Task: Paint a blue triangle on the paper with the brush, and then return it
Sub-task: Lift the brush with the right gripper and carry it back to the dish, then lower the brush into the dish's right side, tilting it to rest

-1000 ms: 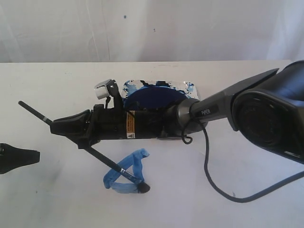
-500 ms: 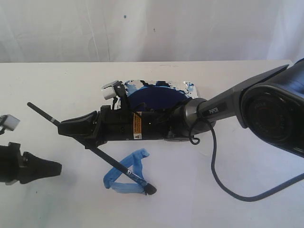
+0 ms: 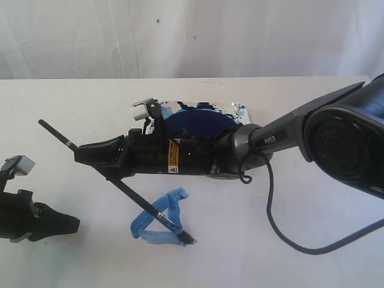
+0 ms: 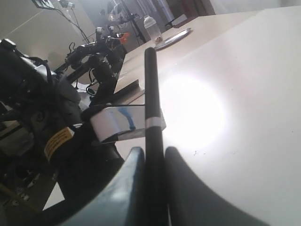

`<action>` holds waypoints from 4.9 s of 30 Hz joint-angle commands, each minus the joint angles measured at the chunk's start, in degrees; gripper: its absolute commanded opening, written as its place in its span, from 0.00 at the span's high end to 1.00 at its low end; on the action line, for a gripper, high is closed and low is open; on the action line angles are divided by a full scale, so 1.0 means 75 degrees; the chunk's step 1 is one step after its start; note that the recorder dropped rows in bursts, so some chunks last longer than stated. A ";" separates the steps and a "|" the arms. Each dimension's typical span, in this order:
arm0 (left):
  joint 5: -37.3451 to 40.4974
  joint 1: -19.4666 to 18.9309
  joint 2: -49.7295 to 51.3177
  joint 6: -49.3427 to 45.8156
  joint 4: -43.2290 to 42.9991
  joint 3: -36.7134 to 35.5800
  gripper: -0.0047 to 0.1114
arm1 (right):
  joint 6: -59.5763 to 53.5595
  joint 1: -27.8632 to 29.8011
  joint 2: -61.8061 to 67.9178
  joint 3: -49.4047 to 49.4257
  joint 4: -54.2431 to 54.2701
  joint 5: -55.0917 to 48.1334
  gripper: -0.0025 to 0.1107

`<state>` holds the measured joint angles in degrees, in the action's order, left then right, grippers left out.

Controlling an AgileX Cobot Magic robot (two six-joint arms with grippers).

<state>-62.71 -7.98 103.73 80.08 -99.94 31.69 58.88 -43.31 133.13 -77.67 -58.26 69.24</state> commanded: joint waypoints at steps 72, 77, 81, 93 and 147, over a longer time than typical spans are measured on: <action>0.0599 0.0049 -0.0035 0.0465 -0.0001 -0.0246 0.96 | 0.0713 0.3043 -0.0249 0.0157 0.8639 0.0096 0.98; 0.0599 0.0049 -0.0035 0.0465 -0.0001 -0.0246 0.96 | 0.0713 0.3043 0.0040 0.0157 0.9436 0.0096 0.98; 0.0599 0.0049 -0.0035 0.0465 -0.0001 -0.0246 0.96 | 0.0713 0.3043 0.0345 0.0157 0.9796 0.0096 0.98; 0.0727 0.0049 -0.0035 0.0465 -0.0001 -0.0246 0.96 | 0.0764 0.3043 0.1036 0.0157 1.0245 0.0096 0.98; 0.0743 0.0049 -0.0035 0.0316 -0.0001 -0.0246 0.96 | -0.0328 0.3028 0.1391 0.0061 0.8705 0.0096 0.55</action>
<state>-60.00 -7.98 103.73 82.84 -99.84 30.22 57.46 -20.90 143.59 -76.94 8.09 70.13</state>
